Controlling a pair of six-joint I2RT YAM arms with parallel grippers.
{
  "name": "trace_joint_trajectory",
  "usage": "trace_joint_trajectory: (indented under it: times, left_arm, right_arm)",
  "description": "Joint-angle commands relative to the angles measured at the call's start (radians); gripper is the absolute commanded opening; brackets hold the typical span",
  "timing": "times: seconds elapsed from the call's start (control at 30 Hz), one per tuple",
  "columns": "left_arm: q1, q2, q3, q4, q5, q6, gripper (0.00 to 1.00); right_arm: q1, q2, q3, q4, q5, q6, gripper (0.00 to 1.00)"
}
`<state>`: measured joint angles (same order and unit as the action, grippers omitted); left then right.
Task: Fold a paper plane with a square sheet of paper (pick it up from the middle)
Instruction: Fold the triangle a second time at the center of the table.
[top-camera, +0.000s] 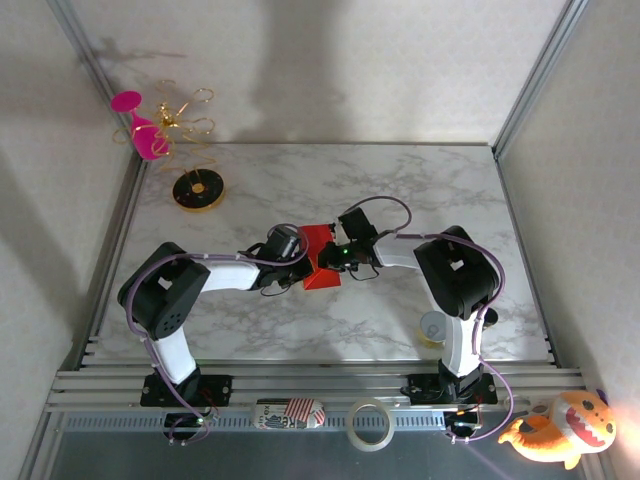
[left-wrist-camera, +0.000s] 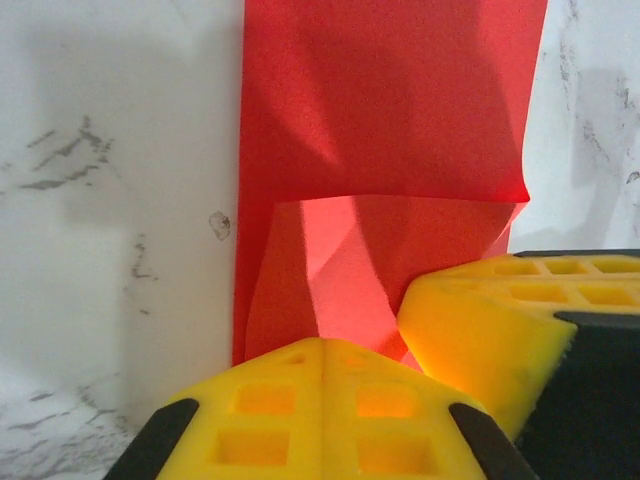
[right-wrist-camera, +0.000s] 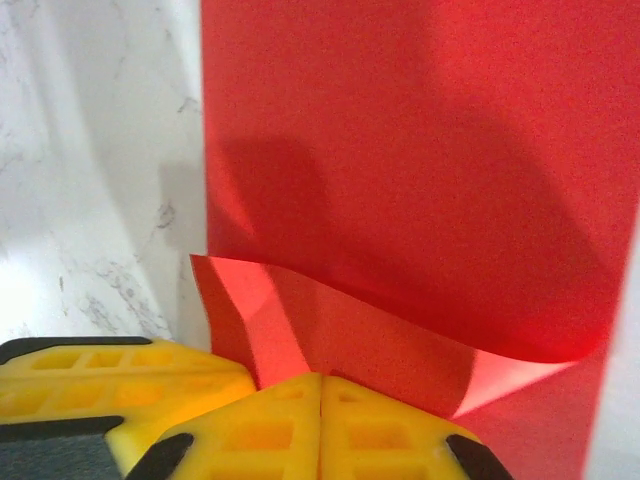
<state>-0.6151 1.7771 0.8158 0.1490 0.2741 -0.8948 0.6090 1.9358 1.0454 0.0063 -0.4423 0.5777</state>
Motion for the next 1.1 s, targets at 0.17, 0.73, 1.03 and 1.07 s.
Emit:
trace_joint_trajectory:
  times: [0.17, 0.73, 1.03, 1.07]
  left_arm:
    - [0.024, 0.024, -0.091, -0.126, -0.072, 0.011, 0.0]
    - [0.025, 0.021, -0.055, -0.104, -0.017, 0.018, 0.0]
    - [0.025, -0.016, -0.008, -0.097, 0.029, 0.058, 0.0]
    - [0.025, -0.02, 0.008, -0.101, 0.041, 0.075, 0.0]
  right_arm:
    - [-0.135, 0.038, 0.057, -0.038, 0.097, -0.044, 0.08]
    - [-0.029, -0.02, 0.025, -0.003, 0.015, 0.034, 0.07]
    - [-0.026, 0.058, 0.065, -0.069, 0.067, 0.039, 0.03]
    - [-0.026, 0.064, 0.065, -0.08, 0.075, 0.039, 0.03]
